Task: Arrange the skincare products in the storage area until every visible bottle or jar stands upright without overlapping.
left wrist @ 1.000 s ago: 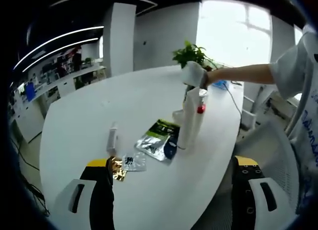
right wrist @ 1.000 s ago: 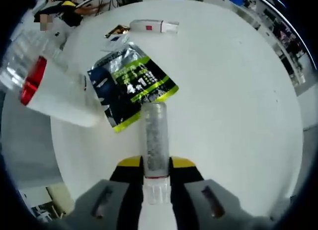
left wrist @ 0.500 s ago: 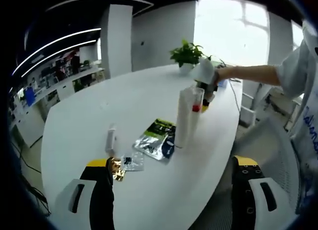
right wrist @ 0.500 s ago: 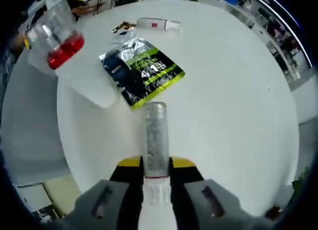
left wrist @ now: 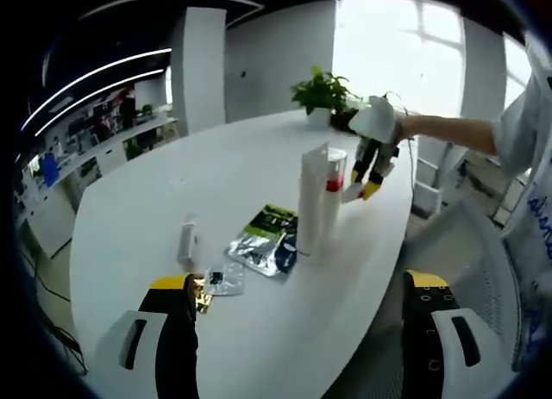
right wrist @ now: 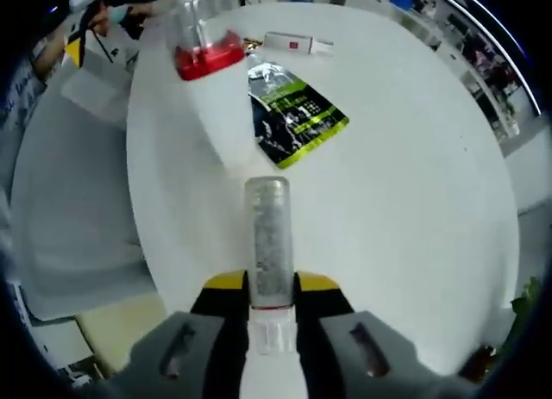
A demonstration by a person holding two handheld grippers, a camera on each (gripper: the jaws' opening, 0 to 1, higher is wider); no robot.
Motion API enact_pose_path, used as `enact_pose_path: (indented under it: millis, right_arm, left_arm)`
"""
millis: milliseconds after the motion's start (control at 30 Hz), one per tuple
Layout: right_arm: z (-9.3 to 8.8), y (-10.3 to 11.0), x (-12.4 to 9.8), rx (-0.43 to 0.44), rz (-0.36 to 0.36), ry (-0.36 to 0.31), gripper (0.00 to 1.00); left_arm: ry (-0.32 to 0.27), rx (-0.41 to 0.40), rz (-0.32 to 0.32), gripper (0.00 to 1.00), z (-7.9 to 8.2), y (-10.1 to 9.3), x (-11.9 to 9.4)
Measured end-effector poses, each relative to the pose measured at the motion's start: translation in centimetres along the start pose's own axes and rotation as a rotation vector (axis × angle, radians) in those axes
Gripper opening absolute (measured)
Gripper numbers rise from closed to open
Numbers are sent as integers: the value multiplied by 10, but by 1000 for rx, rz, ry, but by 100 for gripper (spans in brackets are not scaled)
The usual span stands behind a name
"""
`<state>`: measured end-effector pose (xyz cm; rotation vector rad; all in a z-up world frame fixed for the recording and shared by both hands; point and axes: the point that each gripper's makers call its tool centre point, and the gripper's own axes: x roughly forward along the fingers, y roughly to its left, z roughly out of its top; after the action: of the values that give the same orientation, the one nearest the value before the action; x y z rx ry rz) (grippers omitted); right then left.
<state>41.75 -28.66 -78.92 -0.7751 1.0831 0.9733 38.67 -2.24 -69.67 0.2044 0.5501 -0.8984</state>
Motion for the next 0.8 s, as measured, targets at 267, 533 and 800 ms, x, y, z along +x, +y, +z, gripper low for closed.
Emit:
enact_pose_path:
  millis: [267,533,800]
  right_arm:
    - [12,25,-11,-41,5,-32,19]
    - [33,52,-18,-105,28,-70,19]
    - [63,74,-22,-186,44,-113,19]
  left_arm:
    - [26,10,-1,97,-5,-3,2]
    - [52,32,-3,97,-11,-7,4]
    - [90,52,5,97,-18,-8,5]
